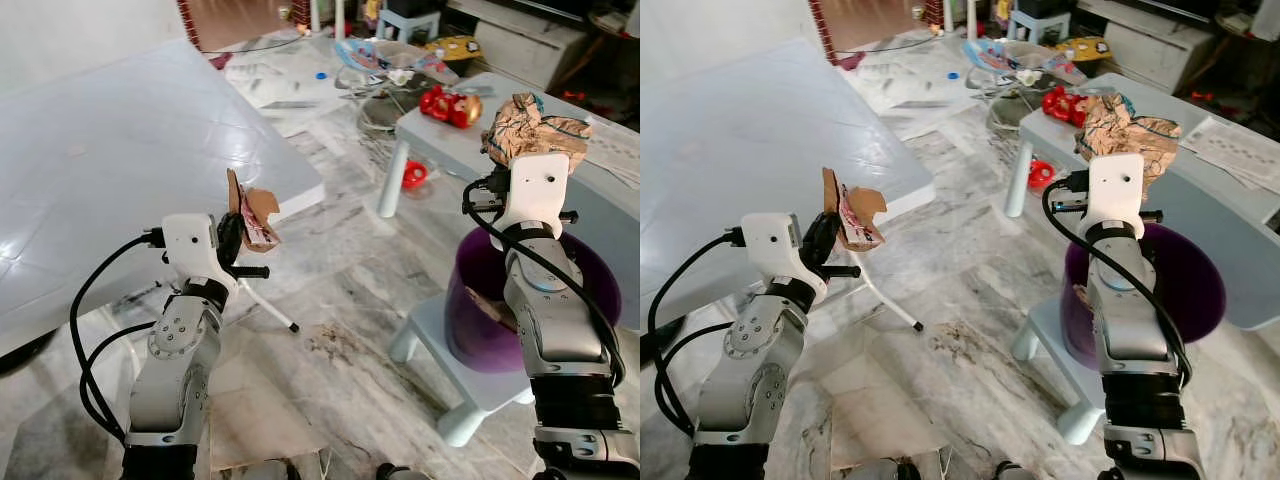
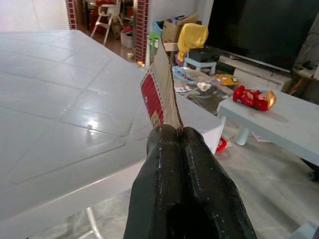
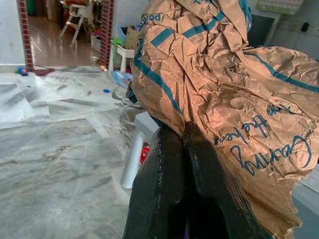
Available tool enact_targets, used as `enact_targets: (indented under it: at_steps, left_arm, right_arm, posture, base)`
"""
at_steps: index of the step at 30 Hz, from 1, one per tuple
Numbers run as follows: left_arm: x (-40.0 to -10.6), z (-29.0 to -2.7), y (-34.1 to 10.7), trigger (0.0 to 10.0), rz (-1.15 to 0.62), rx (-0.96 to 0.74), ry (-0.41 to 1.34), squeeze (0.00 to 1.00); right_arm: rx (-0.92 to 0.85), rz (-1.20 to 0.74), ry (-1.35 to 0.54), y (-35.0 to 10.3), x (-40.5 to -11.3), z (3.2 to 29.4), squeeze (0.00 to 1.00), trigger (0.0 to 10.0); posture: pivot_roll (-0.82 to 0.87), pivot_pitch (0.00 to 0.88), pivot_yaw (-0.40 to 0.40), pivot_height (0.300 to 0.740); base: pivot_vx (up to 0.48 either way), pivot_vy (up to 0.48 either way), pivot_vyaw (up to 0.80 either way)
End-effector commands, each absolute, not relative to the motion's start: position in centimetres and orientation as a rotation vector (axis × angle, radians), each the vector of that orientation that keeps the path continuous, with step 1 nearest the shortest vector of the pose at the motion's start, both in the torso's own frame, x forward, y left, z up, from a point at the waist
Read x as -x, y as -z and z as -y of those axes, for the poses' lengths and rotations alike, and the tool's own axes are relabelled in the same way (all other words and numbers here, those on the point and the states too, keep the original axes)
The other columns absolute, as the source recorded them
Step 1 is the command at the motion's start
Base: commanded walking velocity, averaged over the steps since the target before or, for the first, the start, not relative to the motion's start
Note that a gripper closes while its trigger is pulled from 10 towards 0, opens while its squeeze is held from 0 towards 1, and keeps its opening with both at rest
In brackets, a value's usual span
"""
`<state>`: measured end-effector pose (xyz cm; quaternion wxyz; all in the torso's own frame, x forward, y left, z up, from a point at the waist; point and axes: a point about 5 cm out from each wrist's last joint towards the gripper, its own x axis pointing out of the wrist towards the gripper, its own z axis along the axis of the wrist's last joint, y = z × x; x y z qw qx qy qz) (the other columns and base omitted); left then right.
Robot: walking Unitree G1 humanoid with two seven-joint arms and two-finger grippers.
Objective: Picking trash to rubbish bin
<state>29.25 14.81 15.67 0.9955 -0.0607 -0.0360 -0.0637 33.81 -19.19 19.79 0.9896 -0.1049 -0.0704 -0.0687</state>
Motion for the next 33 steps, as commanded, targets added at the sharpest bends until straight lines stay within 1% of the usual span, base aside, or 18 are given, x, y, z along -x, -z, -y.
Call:
enact_targets:
  at_steps: [1, 10, 13, 18, 33]
  left_arm:
    - [-29.17, -14.91, -15.77, 10.0, 0.074, 0.104, 0.133, 0.0]
    - [-29.12, -14.89, -15.66, 10.0, 0.068, 0.111, 0.128, 0.0]
    - [-29.12, -14.91, -15.64, 10.0, 0.067, 0.116, 0.125, 0.0]
    - [-29.16, -15.04, -15.6, 10.0, 0.064, 0.117, 0.117, 0.0]
    - [-29.42, -15.53, -15.66, 10.0, 0.06, 0.102, 0.091, 0.0]
  right_arm:
    - [0.207, 0.15, 0.148, -20.08, -33.69, 19.33, 0.0, 10.0]
    - [0.208, 0.145, 0.146, -19.98, -33.71, 19.28, 0.0, 10.0]
    - [0.209, 0.145, 0.146, -19.99, -33.71, 19.29, 0.0, 10.0]
    - [0.208, 0.144, 0.145, -19.97, -33.7, 19.33, 0.0, 10.0]
    - [0.2, 0.146, 0.12, -19.9, -33.72, 19.16, 0.0, 10.0]
  posture:
    - [-0.03, 0.125, 0.051, 0.74]
    - [-0.03, 0.124, 0.05, 0.74]
    - [-0.03, 0.124, 0.051, 0.74]
    - [-0.03, 0.124, 0.051, 0.74]
    - [-0.03, 0.124, 0.052, 0.74]
  base:
    - [0.319, 0.0, -0.74]
    - [0.317, -0.266, -0.77]
    - [0.264, 0.0, -0.78]
    - [0.0, 0.0, -0.68]
    - [0.0, 0.0, 0.0]
